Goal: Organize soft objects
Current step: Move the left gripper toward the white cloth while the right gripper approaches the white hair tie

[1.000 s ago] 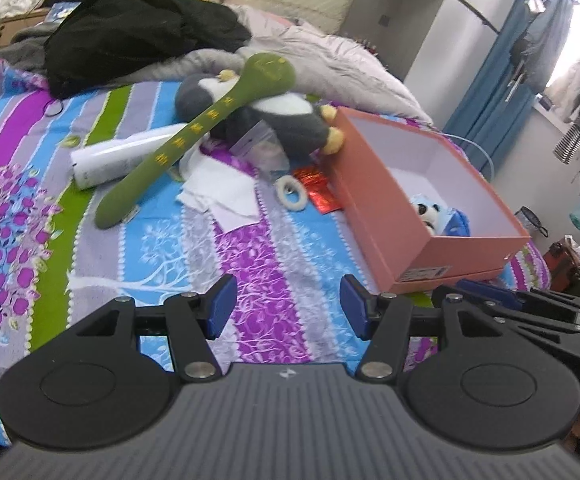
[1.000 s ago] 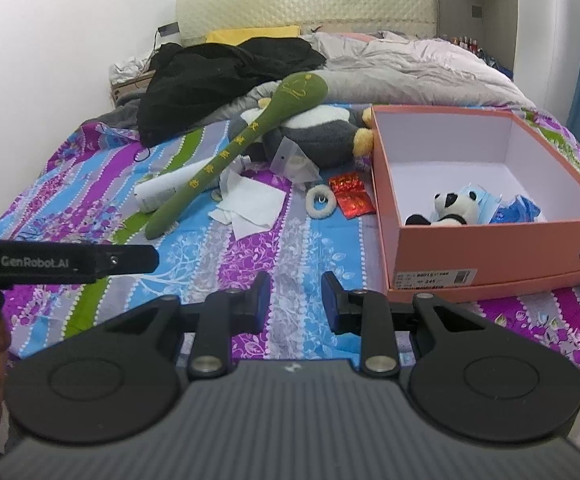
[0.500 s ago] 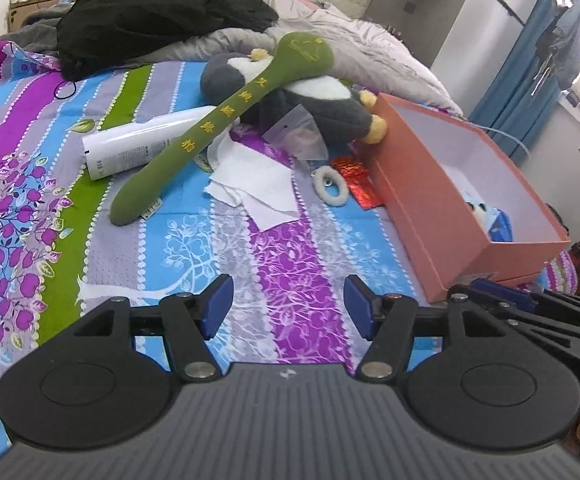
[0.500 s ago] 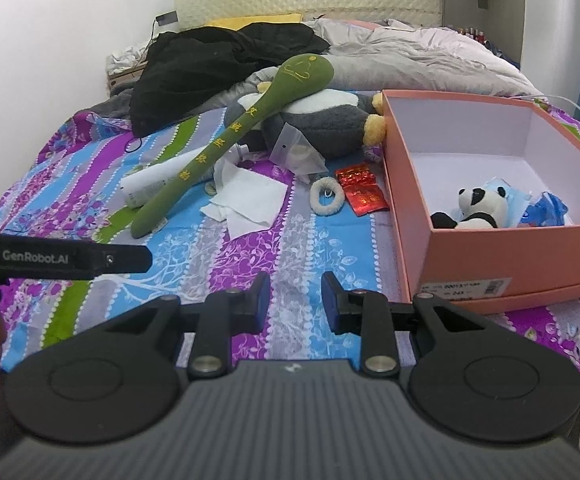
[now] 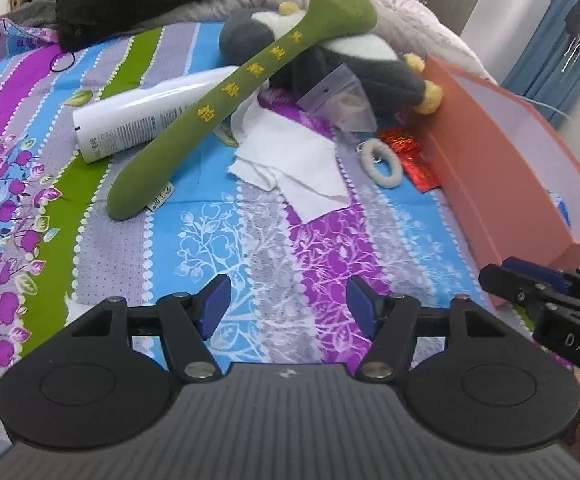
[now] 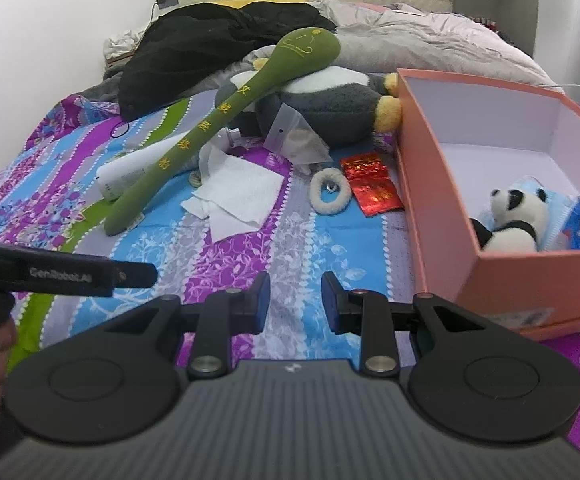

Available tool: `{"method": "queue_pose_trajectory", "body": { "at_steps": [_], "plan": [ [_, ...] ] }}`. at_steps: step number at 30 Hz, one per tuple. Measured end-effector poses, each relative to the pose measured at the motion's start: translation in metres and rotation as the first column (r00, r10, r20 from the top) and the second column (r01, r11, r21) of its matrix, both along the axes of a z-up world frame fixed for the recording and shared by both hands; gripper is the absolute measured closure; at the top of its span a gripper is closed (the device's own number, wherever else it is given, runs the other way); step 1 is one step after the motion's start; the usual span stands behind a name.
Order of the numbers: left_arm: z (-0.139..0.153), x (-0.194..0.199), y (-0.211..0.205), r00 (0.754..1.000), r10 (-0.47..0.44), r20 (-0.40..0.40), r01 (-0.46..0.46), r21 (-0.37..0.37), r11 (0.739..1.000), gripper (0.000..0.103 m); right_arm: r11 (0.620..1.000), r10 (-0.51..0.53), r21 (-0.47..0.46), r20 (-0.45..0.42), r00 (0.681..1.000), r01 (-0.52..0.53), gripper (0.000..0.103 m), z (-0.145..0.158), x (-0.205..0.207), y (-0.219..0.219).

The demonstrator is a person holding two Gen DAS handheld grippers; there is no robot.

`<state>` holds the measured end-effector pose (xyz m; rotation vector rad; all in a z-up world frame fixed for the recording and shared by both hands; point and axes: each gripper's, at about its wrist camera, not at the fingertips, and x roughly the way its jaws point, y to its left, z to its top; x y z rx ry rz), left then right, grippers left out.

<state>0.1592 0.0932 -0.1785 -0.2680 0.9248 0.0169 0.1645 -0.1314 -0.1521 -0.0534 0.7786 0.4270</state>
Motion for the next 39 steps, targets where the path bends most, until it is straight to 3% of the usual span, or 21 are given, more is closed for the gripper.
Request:
{"method": "queue_pose_trajectory", "body": {
  "at_steps": [9, 17, 21, 26, 36, 38, 39],
  "plan": [
    [-0.032, 0.039, 0.01, 1.0, 0.012, -0.012, -0.012, 0.015, 1.0, 0.03, 1.0, 0.023, 0.004, -0.006, 1.0, -0.023, 0.072, -0.017, 0.039, 0.018],
    [-0.047, 0.068, 0.017, 1.0, 0.027, 0.0, -0.027, 0.009, 1.0, 0.028, 1.0, -0.027, -0.008, -0.014, 1.0, 0.027, 0.071, -0.036, 0.077, 0.022],
    [-0.054, 0.081, 0.019, 1.0, 0.022, 0.005, -0.022, 0.011, 1.0, 0.027, 1.0, -0.023, -0.019, -0.024, 0.999, 0.023, 0.056, -0.048, 0.095, 0.027],
    [-0.052, 0.095, 0.019, 0.998, 0.023, 0.051, -0.022, -0.018, 1.0, 0.027, 1.0, -0.018, -0.02, -0.01, 1.0, 0.018, 0.056, -0.06, 0.118, 0.03],
    [-0.065, 0.132, 0.007, 0.996, 0.019, 0.085, -0.018, -0.014, 1.0, 0.029, 0.997, 0.029, -0.066, -0.004, 1.0, -0.029, 0.058, -0.089, 0.15, 0.038],
    [-0.066, 0.138, 0.006, 0.996, 0.03, 0.08, -0.03, -0.008, 1.0, 0.034, 0.998, 0.033, -0.053, -0.009, 0.999, -0.034, 0.063, -0.088, 0.151, 0.039],
    [-0.066, 0.139, 0.005, 0.996, 0.024, 0.081, -0.024, -0.004, 1.0, 0.044, 0.998, 0.04, -0.049, -0.013, 0.999, -0.04, 0.072, -0.088, 0.152, 0.039]
  ]
}}
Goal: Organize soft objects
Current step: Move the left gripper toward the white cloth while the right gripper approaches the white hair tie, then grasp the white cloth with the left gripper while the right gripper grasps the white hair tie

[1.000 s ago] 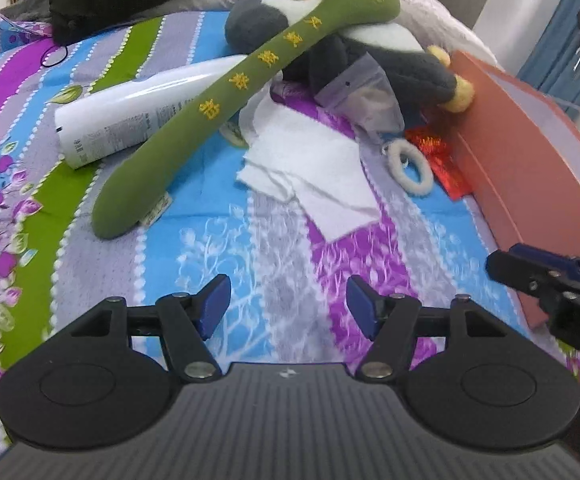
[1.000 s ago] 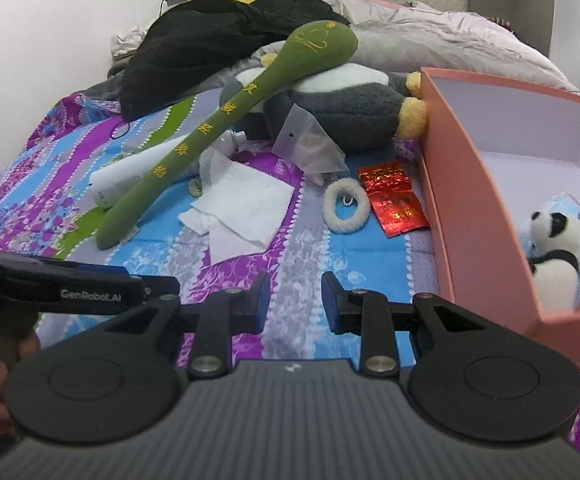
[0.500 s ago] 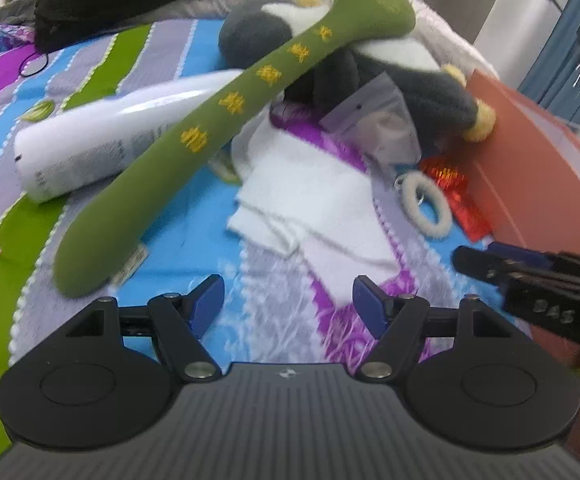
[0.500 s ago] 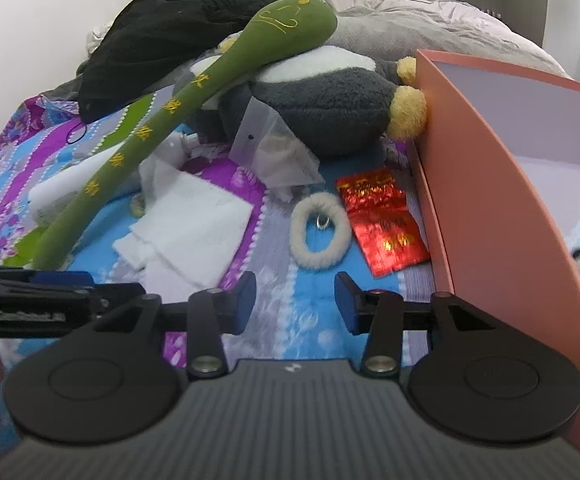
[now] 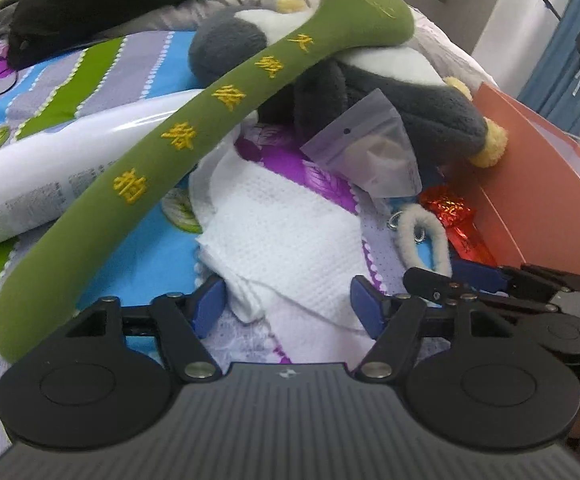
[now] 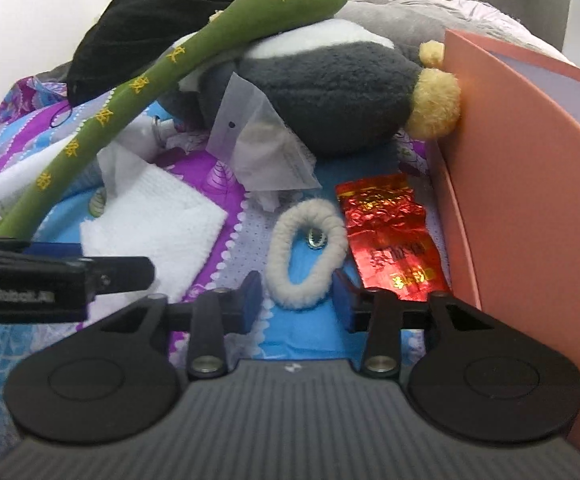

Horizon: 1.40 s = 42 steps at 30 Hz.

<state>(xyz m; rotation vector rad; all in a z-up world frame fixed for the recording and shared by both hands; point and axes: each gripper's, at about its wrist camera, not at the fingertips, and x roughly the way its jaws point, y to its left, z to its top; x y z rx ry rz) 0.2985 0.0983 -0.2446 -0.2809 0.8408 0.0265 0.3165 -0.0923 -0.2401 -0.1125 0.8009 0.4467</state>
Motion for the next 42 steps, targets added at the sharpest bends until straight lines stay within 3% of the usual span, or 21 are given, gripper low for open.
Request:
{"method": "queue_pose_trajectory", "body": {
  "at_steps": [2, 4, 6, 9, 16, 25, 32, 37, 39, 42],
  "plan": [
    [0.0, 0.003, -0.002, 1.0, -0.005, -0.009, 0.005, 0.018, 1.0, 0.057, 1.0, 0.006, 0.004, -0.006, 1.0, -0.006, 0.079, 0.001, 0.0, 0.0],
    [0.001, 0.005, -0.002, 1.0, 0.012, -0.02, -0.011, 0.029, 1.0, 0.082, 1.0, 0.012, -0.003, -0.003, 1.0, -0.012, 0.084, 0.002, -0.002, 0.001],
    [0.002, 0.005, 0.001, 0.999, 0.025, -0.029, -0.024, 0.013, 1.0, 0.09, 1.0, 0.009, -0.01, 0.004, 1.0, -0.009, 0.086, 0.004, -0.006, 0.001],
    [0.003, 0.001, 0.005, 0.998, 0.042, -0.041, -0.043, -0.031, 0.999, 0.093, 1.0, 0.012, -0.018, 0.017, 1.0, -0.012, 0.087, 0.01, -0.015, -0.001],
    [0.018, -0.028, -0.001, 0.997, 0.053, -0.047, -0.057, -0.088, 0.995, 0.094, 1.0, 0.018, -0.003, 0.004, 1.0, -0.018, 0.087, 0.027, -0.047, -0.014],
    [0.038, -0.095, -0.014, 0.997, 0.035, -0.065, -0.044, -0.144, 0.989, 0.094, 1.0, 0.02, -0.006, -0.019, 1.0, -0.02, 0.087, 0.043, -0.101, -0.034],
    [0.037, -0.138, -0.022, 0.993, 0.03, -0.111, -0.049, -0.172, 0.984, 0.094, 1.0, 0.025, 0.0, -0.08, 0.996, -0.025, 0.087, 0.045, -0.139, -0.047],
    [0.033, -0.154, -0.031, 0.99, -0.028, -0.139, 0.004, -0.175, 0.985, 0.093, 1.0, 0.02, 0.01, -0.114, 0.993, -0.019, 0.083, 0.045, -0.155, -0.051],
    [0.034, -0.159, -0.033, 0.991, -0.039, -0.128, 0.02, -0.144, 0.989, 0.086, 1.0, 0.005, 0.007, -0.124, 0.992, -0.004, 0.082, 0.044, -0.156, -0.052],
    [0.034, -0.16, -0.036, 0.988, -0.069, -0.14, 0.056, -0.09, 0.994, 0.06, 1.0, -0.012, 0.001, -0.126, 0.992, 0.013, 0.073, 0.043, -0.156, -0.054]
  ]
}}
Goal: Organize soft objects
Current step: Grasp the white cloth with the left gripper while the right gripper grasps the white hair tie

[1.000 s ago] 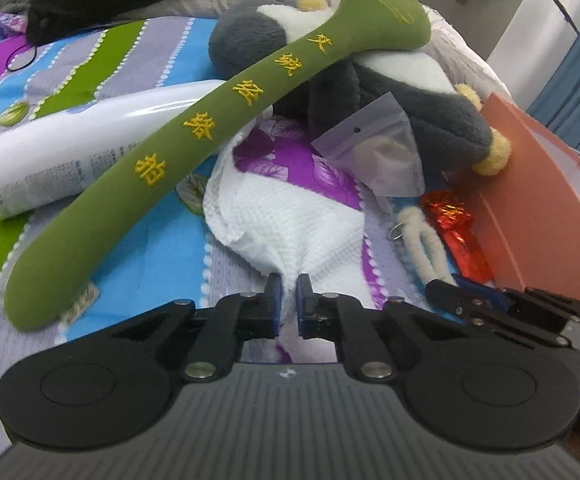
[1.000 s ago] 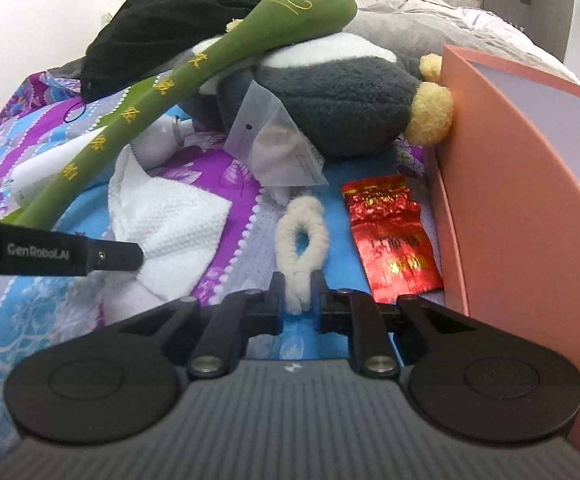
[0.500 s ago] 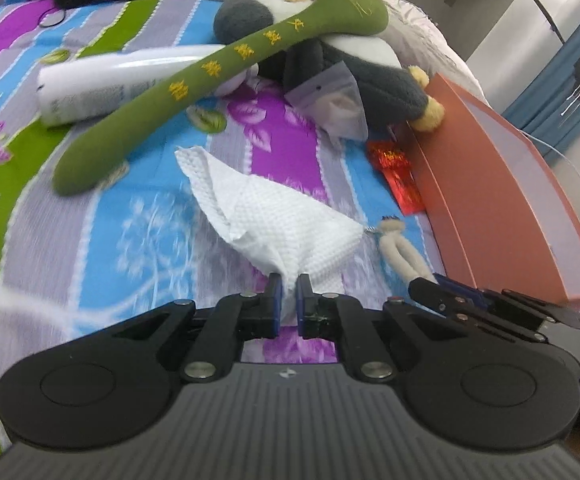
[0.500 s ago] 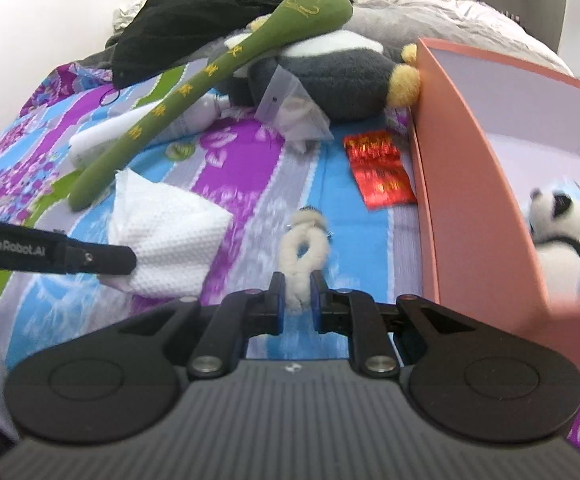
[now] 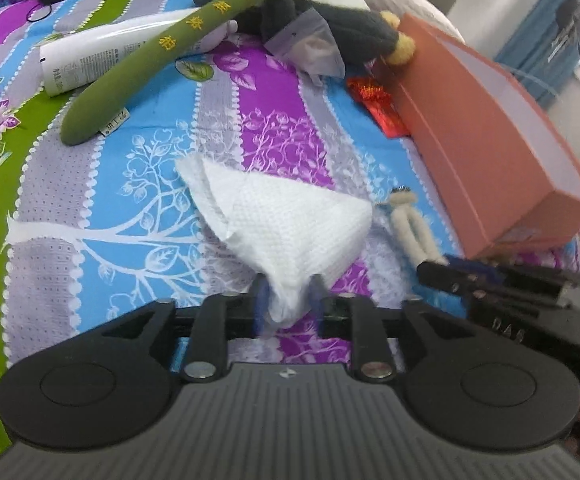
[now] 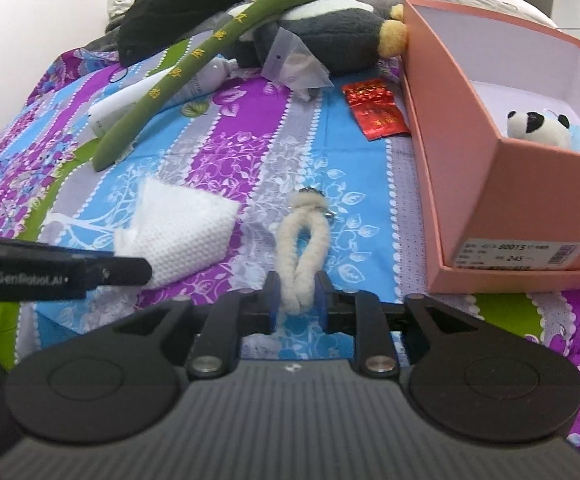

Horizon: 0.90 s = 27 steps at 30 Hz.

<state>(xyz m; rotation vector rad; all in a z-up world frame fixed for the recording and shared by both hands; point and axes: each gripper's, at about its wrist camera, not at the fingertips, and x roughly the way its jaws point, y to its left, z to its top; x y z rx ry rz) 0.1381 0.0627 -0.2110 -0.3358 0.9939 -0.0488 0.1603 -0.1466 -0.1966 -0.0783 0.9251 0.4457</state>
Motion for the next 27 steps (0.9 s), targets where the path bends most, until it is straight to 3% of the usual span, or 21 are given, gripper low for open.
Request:
{"method": "queue_pose_trajectory", "body": {
  "at_steps": [1, 3, 6, 9, 17, 27],
  "plan": [
    [0.0, 0.001, 0.001, 1.0, -0.006, -0.004, 0.006, 0.006, 1.0, 0.051, 1.0, -0.007, -0.002, -0.003, 1.0, 0.007, 0.068, 0.0, 0.001, 0.0],
    [0.001, -0.001, 0.002, 1.0, -0.015, 0.007, 0.015, 0.016, 1.0, 0.042, 1.0, -0.008, -0.003, 0.001, 1.0, 0.008, 0.067, 0.0, 0.003, 0.0],
    [0.005, -0.006, 0.0, 0.999, -0.031, 0.031, 0.029, 0.072, 0.997, 0.035, 1.0, -0.009, -0.009, 0.001, 1.0, 0.009, 0.062, -0.001, 0.008, 0.002],
    [0.006, -0.006, -0.002, 0.996, -0.064, 0.064, 0.055, 0.126, 0.991, 0.034, 1.0, 0.001, -0.026, 0.002, 1.0, -0.001, 0.06, -0.002, 0.014, 0.007],
    [0.002, 0.012, -0.012, 0.983, -0.151, 0.105, 0.131, 0.181, 0.975, 0.032, 0.999, 0.016, -0.051, 0.005, 1.0, -0.015, 0.06, -0.008, 0.029, 0.02],
    [-0.022, 0.035, -0.019, 0.978, -0.195, 0.076, 0.179, 0.173, 0.968, 0.033, 0.999, 0.017, -0.045, -0.019, 1.0, -0.018, 0.062, -0.019, 0.039, 0.019]
  ]
}}
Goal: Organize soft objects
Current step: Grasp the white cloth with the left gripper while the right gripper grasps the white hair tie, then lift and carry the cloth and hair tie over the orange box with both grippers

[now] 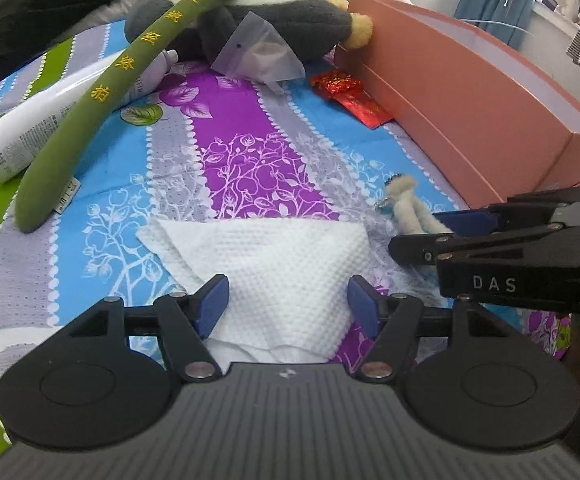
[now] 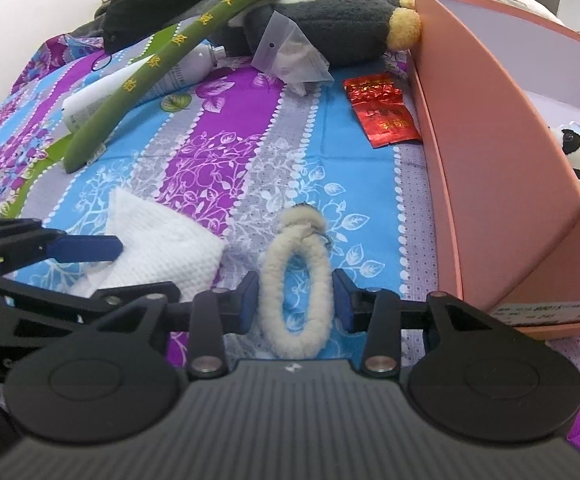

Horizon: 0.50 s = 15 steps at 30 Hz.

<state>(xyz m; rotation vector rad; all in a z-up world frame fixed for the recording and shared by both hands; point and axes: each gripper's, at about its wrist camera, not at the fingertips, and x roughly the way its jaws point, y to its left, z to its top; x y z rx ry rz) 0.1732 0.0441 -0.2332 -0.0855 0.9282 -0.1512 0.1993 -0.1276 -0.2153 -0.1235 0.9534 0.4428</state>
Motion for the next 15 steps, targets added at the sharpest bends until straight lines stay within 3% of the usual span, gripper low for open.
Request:
{"method": "queue_pose_trajectory", "body": {
  "at_steps": [2, 4, 12, 15],
  "plan": [
    [-0.003, 0.0, -0.001, 1.0, 0.003, 0.0, -0.003, -0.006, 1.0, 0.035, 1.0, 0.007, -0.002, 0.001, 1.0, -0.007, 0.07, 0.0, -0.001, 0.0],
    [-0.005, 0.0, 0.0, 1.0, 0.015, 0.002, -0.015, -0.01, 1.0, 0.046, 1.0, 0.015, 0.002, 0.001, 1.0, -0.015, 0.08, 0.001, -0.002, 0.0],
    [0.003, -0.003, 0.0, 0.998, 0.065, -0.002, -0.065, -0.005, 0.998, 0.083, 0.999, 0.032, -0.01, 0.023, 0.999, -0.032, 0.084, 0.009, -0.01, 0.001],
    [0.012, -0.005, 0.0, 0.996, 0.087, 0.003, -0.087, -0.003, 0.996, 0.088, 0.999, 0.034, 0.003, 0.028, 0.999, -0.035, 0.084, 0.017, -0.013, -0.002]
  ]
}}
